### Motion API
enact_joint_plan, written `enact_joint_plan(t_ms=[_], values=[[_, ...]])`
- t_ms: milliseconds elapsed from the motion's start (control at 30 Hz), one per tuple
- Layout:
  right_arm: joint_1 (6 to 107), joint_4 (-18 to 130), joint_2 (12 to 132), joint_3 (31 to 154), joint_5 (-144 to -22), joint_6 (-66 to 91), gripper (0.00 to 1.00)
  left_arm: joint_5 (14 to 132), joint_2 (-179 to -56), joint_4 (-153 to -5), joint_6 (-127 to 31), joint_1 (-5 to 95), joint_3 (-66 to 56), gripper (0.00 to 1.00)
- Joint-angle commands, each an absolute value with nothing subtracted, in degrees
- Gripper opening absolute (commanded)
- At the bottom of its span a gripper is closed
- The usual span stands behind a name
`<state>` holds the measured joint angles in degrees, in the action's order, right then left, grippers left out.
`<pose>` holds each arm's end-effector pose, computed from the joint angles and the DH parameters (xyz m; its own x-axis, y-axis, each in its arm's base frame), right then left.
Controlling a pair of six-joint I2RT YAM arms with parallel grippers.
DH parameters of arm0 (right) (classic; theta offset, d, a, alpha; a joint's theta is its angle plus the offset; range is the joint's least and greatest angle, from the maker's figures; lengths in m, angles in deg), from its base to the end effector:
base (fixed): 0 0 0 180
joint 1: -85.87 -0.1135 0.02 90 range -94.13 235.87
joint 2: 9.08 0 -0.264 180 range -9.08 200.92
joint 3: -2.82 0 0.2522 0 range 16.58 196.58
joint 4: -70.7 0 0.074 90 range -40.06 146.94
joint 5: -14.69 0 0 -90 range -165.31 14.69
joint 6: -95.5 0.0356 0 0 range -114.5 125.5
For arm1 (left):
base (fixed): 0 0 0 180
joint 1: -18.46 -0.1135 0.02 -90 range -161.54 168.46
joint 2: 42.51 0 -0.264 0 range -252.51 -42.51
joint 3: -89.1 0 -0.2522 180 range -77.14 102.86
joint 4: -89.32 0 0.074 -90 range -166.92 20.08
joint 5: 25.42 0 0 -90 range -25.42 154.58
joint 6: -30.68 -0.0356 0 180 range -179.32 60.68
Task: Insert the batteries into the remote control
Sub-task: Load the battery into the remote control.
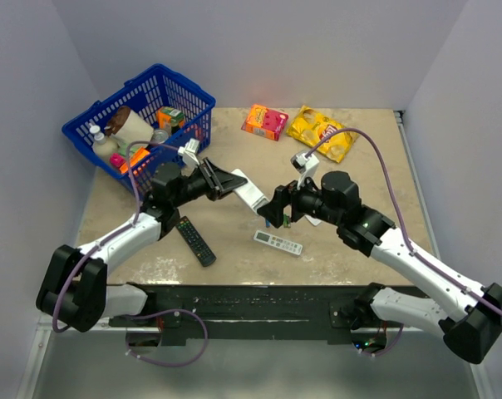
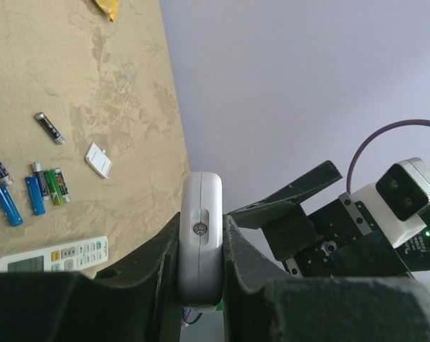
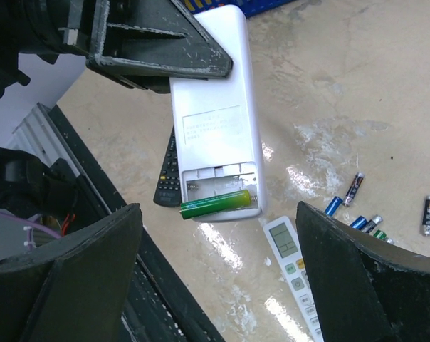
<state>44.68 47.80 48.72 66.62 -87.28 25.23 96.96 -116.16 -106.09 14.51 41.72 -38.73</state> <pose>0.1714 0.1598 0.3316 -0.4738 0.0242 -0.8803 -0.6731 0.6346 0.3798 0.2532 -0.1296 0.2635 -0.8173 -0.5316 -0.2225 0.1358 0.1976 -0.9708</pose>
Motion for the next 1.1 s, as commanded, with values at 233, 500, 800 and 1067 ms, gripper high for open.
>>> enact_joint_plan(t_ms=[233,500,800,1067], values=[[44.7,53.6,49.8,65.2,-87.4,24.8,0.89,96.0,-112.6,-109.5,15.7,41.3,-39.3,0.0],[44.6,55.4,50.7,64.7,-90.0,25.1,0.87,95.9,-111.9,-109.1,15.7,41.3,-39.3,0.0],[44.6,56.2,51.0,63.0,-88.8,24.9,0.86,95.9,-111.5,-109.1,16.1,41.3,-39.3,0.0],[44.7,56.7,50.9,62.4,-88.9,24.8,0.84,96.2,-111.5,-109.9,16.9,41.3,-39.5,0.0]])
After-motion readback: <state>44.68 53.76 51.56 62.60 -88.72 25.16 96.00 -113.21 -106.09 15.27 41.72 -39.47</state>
